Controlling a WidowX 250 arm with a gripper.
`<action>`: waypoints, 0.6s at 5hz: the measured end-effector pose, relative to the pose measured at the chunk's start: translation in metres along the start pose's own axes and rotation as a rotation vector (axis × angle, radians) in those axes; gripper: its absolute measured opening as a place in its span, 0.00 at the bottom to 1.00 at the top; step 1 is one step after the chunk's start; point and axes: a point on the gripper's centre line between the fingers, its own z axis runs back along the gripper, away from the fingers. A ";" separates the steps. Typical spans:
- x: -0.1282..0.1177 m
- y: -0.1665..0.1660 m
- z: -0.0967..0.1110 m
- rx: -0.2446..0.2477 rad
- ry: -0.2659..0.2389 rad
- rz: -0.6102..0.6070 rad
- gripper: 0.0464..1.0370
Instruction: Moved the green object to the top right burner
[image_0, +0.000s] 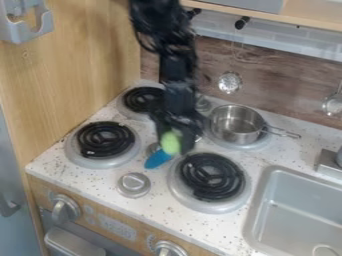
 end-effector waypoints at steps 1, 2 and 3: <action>0.010 -0.020 -0.015 0.014 0.035 -0.067 0.57; 0.014 -0.021 -0.022 0.015 0.050 -0.080 0.57; 0.021 -0.034 -0.030 0.019 0.049 -0.109 0.57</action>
